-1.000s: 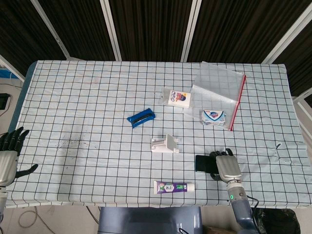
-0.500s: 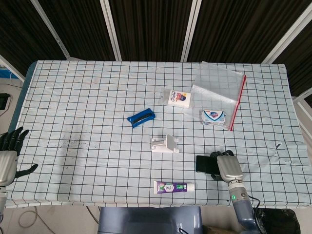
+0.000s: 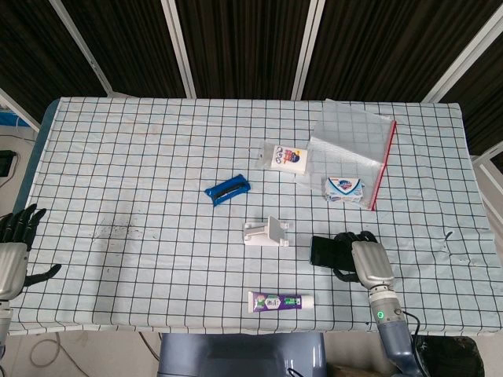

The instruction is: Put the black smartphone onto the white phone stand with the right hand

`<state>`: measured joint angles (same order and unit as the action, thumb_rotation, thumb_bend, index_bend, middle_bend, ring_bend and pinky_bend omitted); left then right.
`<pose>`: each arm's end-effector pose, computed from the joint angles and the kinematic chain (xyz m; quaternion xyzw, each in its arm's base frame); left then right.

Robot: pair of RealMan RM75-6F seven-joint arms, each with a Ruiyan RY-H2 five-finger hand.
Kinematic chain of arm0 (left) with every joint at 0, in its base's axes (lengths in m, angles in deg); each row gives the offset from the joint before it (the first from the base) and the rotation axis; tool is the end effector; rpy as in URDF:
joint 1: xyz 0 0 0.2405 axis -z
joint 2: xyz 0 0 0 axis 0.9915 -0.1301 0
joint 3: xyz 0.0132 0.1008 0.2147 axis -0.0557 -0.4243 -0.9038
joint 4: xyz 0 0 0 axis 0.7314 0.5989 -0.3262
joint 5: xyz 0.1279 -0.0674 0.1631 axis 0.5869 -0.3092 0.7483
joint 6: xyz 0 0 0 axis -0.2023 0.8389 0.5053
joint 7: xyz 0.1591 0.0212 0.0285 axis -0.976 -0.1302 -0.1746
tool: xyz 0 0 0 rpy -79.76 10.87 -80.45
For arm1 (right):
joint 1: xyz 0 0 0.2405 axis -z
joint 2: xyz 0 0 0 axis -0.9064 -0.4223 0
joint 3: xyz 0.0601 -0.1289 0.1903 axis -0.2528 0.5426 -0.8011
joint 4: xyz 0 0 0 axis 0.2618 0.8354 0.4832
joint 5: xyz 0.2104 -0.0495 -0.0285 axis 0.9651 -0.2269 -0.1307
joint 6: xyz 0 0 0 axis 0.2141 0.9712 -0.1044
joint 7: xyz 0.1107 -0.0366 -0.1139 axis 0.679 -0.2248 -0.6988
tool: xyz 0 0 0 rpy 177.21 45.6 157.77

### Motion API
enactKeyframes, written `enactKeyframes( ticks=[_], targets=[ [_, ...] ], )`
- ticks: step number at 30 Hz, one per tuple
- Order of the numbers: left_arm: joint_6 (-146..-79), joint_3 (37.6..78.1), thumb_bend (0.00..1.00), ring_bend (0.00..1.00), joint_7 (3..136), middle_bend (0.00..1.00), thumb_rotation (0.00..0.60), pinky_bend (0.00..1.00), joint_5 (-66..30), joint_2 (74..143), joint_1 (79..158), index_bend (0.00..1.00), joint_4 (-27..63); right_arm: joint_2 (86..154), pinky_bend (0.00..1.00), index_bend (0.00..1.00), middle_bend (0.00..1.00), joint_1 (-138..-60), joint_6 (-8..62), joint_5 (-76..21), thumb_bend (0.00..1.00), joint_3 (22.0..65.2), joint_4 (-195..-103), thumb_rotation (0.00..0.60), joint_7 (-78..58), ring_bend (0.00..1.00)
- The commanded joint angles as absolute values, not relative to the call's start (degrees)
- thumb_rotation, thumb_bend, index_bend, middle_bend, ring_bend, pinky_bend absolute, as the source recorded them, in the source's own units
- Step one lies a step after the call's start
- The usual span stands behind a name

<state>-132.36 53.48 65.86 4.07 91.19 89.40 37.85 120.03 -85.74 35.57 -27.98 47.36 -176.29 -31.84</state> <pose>-0.2934 0.2130 0.1364 -0.5953 -0.3782 -0.3785 0.5994 -0.2037 -0.2577 0.0142 0.6033 -0.5035 0.3700 0.4956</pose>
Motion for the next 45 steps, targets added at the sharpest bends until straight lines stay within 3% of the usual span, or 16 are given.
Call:
enactKeyframes(
  ticks=[1, 6, 13, 27, 37, 45],
  targets=[
    [-132.32, 53.48, 0.0, 0.0, 65.87, 0.0, 0.6, 0.0, 4.02, 91.2, 89.4, 0.0, 37.84, 119.5, 0.2, 0.51, 0.56, -85.07, 35.62, -28.85, 0.5, 44.92, -177.01, 0.6, -25.31, 0.34],
    [-132.26, 53.47, 0.0, 0.0, 65.89, 0.0, 0.6, 0.0, 3.92, 91.21, 89.38, 0.0, 37.99, 119.15, 0.21, 0.51, 0.55, -84.41, 33.99, -26.42, 0.49, 40.71, -178.99, 0.6, -14.21, 0.34],
    [-132.13, 53.6, 0.0, 0.0, 65.46, 0.0, 0.6, 0.0, 3.48, 91.4, 89.41, 0.0, 37.92, 117.56, 0.21, 0.51, 0.55, -85.36, 26.34, -29.83, 0.48, 37.33, -177.45, 0.6, 4.56, 0.33],
    [-131.94, 54.18, 0.0, 0.0, 63.84, 0.0, 0.6, 0.0, 2.0, 92.32, 89.51, 0.0, 37.96, 121.09, 0.21, 0.51, 0.55, -89.03, 21.28, -41.01, 0.48, 36.96, -164.93, 0.6, 28.82, 0.33],
    [-131.53, 54.85, 0.0, 0.0, 63.33, 0.0, 0.6, 0.0, 0.53, 92.63, 89.71, 0.0, 38.09, 129.34, 0.21, 0.51, 0.55, -93.4, 23.34, -46.72, 0.48, 37.53, -152.7, 0.6, 39.32, 0.33],
    [-131.01, 54.88, 0.0, 0.0, 63.01, 0.0, 0.6, 0.0, 0.04, 92.81, 89.9, 0.0, 38.11, 132.04, 0.21, 0.51, 0.55, -95.06, 24.21, -48.71, 0.48, 39.37, -148.95, 0.6, 44.26, 0.33]
  ],
)
